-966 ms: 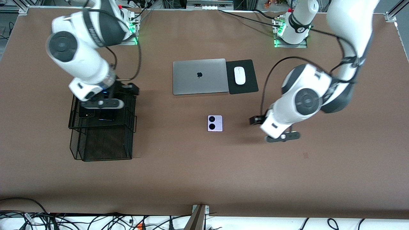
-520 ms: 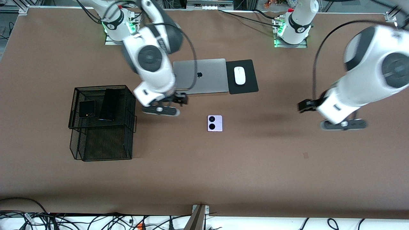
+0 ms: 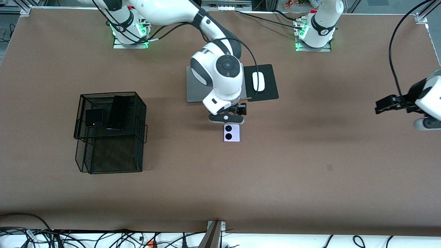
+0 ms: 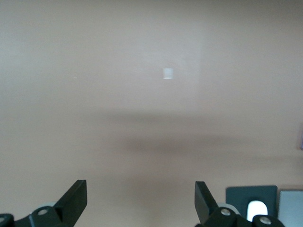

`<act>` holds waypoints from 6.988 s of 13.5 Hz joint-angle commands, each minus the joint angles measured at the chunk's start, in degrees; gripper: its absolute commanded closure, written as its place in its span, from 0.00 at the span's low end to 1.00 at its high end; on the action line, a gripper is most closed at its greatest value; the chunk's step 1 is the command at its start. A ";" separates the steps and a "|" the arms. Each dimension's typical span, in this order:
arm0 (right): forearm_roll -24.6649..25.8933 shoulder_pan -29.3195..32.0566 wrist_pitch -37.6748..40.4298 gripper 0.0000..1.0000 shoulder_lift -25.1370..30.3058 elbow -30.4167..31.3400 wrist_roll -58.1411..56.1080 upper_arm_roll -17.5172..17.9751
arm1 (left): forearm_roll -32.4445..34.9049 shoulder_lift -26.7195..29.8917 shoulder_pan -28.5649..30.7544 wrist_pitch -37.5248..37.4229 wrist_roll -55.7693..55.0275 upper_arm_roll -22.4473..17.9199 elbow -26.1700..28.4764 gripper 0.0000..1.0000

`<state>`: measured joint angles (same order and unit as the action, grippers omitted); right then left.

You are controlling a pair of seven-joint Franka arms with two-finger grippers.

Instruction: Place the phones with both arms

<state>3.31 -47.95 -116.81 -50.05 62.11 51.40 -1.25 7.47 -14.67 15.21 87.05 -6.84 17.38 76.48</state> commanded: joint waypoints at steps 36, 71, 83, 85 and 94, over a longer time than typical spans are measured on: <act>4.78 1.27 5.95 1.00 -0.69 -5.60 4.16 1.34 | -8.61 17.13 -6.86 8.49 2.62 -10.78 20.38 0.00; -26.68 22.90 -2.72 0.54 6.81 22.79 -63.36 -26.17 | -8.61 17.13 -6.86 8.49 2.71 -10.78 20.38 0.00; -24.94 21.93 5.95 0.00 13.91 20.59 -63.18 -28.28 | -8.61 17.13 -6.86 8.49 2.71 -10.78 20.38 0.00; -21.17 21.85 10.87 0.00 18.30 20.68 -62.74 -27.84 | -8.61 17.13 -6.86 8.49 2.71 -10.78 20.38 0.00; -7.98 30.18 25.14 0.00 36.32 23.57 -58.87 -18.37 | -8.61 17.13 -6.86 8.49 2.71 -10.78 20.38 0.00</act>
<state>-7.02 -21.91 -91.91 -17.95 82.19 -8.56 -24.28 -0.09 2.09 8.43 96.06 -5.27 6.78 97.19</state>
